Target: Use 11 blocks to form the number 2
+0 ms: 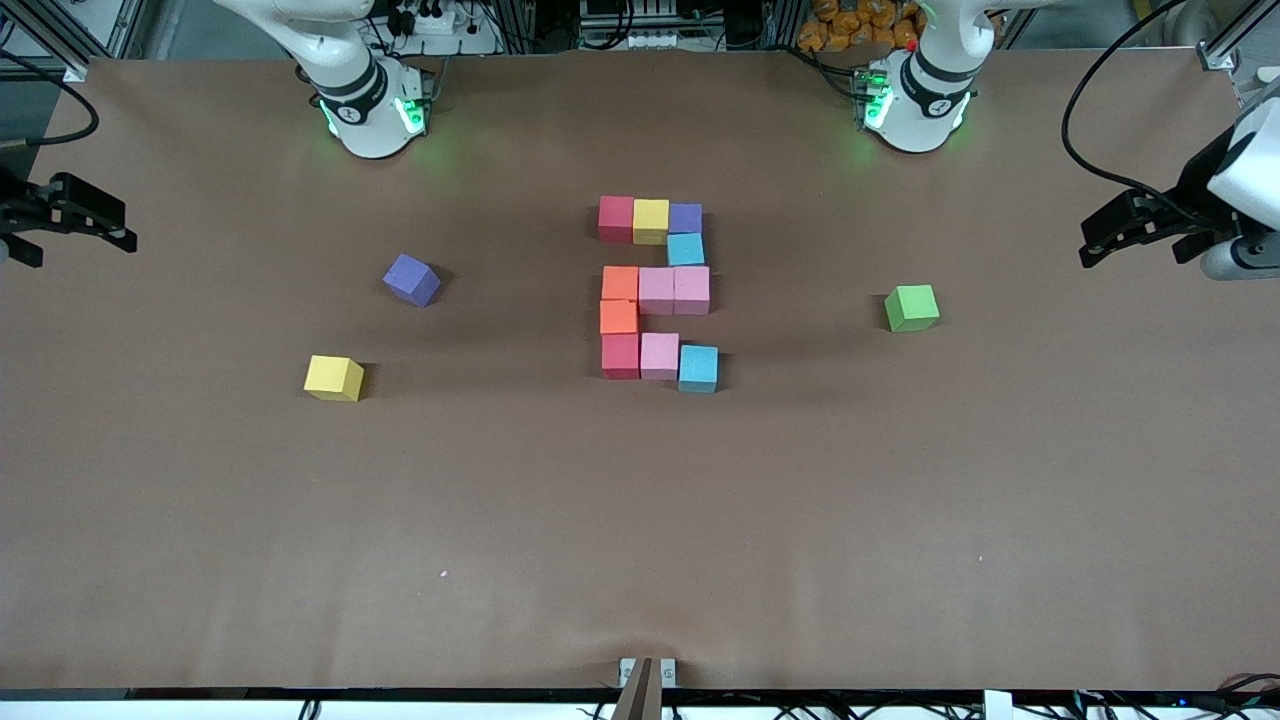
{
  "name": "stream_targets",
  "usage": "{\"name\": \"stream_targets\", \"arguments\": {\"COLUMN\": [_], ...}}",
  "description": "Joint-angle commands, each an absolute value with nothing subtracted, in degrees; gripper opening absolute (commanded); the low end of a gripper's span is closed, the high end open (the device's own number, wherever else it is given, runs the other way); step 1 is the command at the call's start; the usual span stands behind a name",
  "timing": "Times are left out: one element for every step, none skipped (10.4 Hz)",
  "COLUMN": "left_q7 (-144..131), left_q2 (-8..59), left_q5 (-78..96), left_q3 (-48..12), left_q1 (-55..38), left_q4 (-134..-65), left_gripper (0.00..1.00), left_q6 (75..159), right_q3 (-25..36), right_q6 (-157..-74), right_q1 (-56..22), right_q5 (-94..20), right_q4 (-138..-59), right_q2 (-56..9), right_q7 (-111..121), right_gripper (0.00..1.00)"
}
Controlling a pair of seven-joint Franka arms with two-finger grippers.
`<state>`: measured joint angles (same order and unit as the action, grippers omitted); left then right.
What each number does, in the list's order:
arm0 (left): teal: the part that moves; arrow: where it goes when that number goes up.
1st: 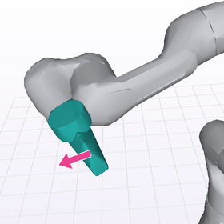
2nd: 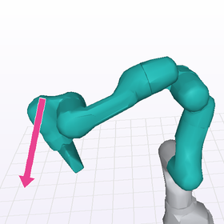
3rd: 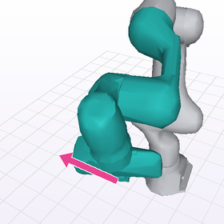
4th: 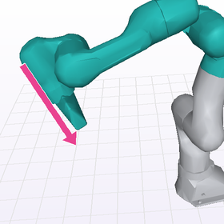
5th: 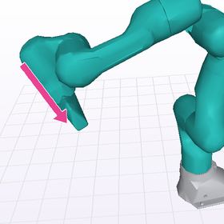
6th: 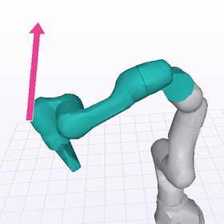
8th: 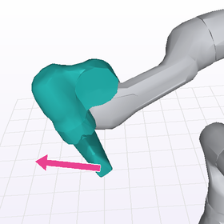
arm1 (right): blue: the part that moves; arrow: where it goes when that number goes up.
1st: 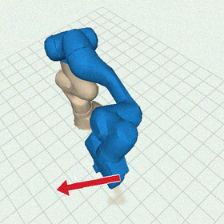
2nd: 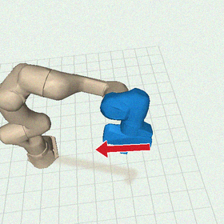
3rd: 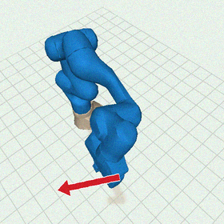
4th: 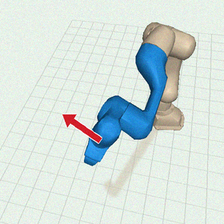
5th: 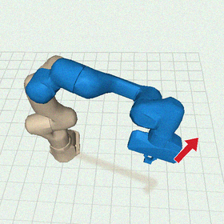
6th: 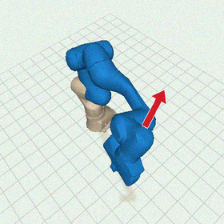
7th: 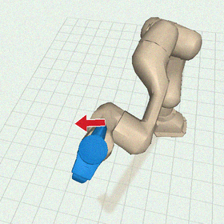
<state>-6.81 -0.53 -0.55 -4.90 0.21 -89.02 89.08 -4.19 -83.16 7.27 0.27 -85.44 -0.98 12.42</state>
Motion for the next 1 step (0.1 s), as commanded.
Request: {"name": "stream_targets", "arguments": {"left_q7": [-6.0], "left_q2": [-1.7], "left_q5": [0.6], "left_q3": [-4.1], "left_q1": [-0.6], "left_q4": [-89.8], "left_gripper": [1.0], "left_q6": [88.9], "right_q3": [-3.4], "right_q6": [-83.9], "right_q1": [6.5], "right_q5": [1.1], "right_q4": [-87.1], "right_q2": [0.4], "right_q7": [12.2], "right_gripper": [1.0]}}
